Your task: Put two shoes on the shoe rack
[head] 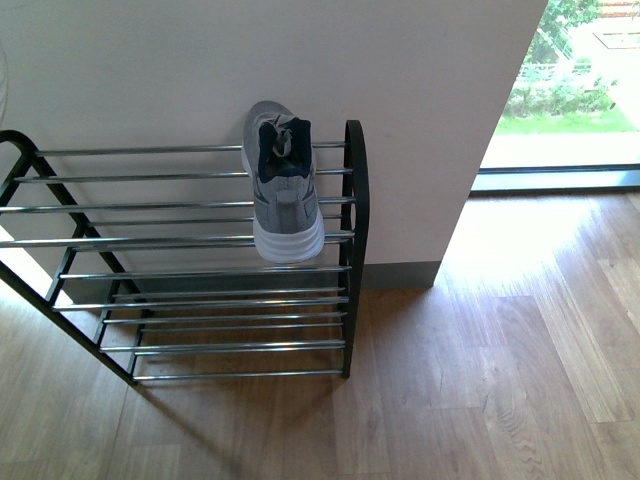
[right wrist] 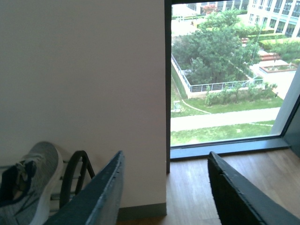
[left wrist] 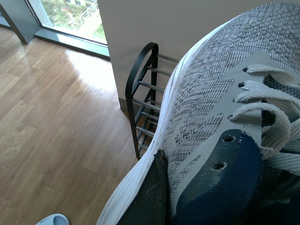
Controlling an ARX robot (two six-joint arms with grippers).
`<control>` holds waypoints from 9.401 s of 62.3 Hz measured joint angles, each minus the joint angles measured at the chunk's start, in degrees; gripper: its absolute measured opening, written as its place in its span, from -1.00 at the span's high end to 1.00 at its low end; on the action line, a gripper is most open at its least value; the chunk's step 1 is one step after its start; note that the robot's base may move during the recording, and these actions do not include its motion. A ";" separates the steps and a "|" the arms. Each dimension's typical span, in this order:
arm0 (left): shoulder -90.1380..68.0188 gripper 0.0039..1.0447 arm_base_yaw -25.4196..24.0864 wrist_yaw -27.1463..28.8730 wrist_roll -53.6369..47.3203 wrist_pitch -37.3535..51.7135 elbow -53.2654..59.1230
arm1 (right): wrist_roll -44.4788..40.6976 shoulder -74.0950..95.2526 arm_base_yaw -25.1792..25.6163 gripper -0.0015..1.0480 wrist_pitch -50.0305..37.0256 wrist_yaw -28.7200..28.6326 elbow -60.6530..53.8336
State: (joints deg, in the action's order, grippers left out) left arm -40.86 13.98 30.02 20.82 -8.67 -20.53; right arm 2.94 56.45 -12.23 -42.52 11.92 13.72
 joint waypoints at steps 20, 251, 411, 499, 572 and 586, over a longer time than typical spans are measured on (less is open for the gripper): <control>0.00 0.98 0.04 0.00 0.00 0.00 0.00 | -2.43 -8.87 4.31 0.96 2.95 -4.37 -6.08; -89.77 -0.11 -1.57 -19.89 16.63 16.96 -53.42 | -2.75 -56.11 12.11 -0.82 42.45 -11.91 -12.61; 26.27 0.98 -13.77 -30.01 -20.26 23.39 19.78 | -2.75 -56.13 12.11 -0.82 42.51 -11.91 -12.61; 39.95 -0.83 -13.81 -29.90 -20.41 8.66 19.76 | -2.75 -56.17 12.11 -0.82 42.53 -11.98 -12.61; 39.98 -0.83 -13.84 -30.03 -20.44 8.66 19.76 | -2.75 -56.19 12.11 -0.82 42.56 -11.76 -12.61; 39.98 -0.83 -13.84 -30.05 -20.44 8.63 19.76 | -2.75 -56.19 12.11 -0.82 42.56 -11.78 -12.61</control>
State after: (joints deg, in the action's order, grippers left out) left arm -0.89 0.14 -0.03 0.38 -0.03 -0.78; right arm 0.19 0.25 -0.12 0.03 0.14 1.10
